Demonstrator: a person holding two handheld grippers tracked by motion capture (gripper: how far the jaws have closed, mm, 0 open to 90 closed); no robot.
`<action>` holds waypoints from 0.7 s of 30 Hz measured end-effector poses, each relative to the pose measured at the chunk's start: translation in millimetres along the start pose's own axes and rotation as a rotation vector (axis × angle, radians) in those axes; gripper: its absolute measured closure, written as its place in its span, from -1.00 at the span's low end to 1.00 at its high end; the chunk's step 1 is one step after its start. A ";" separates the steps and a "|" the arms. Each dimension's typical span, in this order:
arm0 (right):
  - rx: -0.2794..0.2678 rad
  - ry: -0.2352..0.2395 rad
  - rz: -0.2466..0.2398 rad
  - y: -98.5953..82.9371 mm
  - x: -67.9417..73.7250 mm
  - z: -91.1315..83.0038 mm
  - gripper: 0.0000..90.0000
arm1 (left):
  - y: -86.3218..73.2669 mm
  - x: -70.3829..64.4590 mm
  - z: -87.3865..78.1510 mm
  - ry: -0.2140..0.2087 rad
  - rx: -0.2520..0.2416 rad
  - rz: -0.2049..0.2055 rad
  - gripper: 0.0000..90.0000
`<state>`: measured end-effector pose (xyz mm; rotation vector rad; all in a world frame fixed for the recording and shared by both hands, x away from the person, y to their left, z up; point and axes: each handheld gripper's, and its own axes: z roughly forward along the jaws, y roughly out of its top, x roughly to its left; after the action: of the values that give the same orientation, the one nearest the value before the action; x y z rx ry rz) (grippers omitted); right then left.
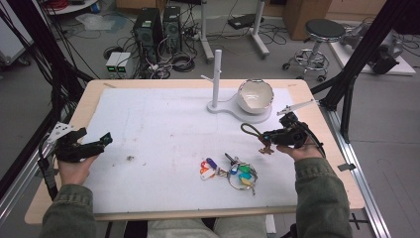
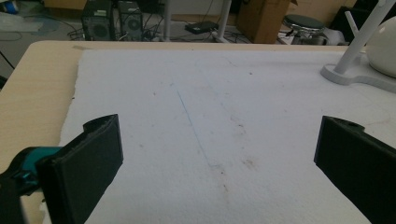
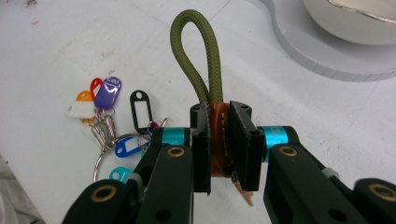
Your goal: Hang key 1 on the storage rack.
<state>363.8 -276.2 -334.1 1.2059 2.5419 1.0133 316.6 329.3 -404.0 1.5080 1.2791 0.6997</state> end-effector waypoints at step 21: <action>0.023 -0.017 -0.017 38.6 3.2 3.8 0.76 | -0.2 -0.4 1.0 -0.004 0.002 0.000 -0.96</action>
<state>387.5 -254.6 -312.0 1.1913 2.5535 0.9681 317.3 328.6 -404.5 1.5103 1.2770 0.6955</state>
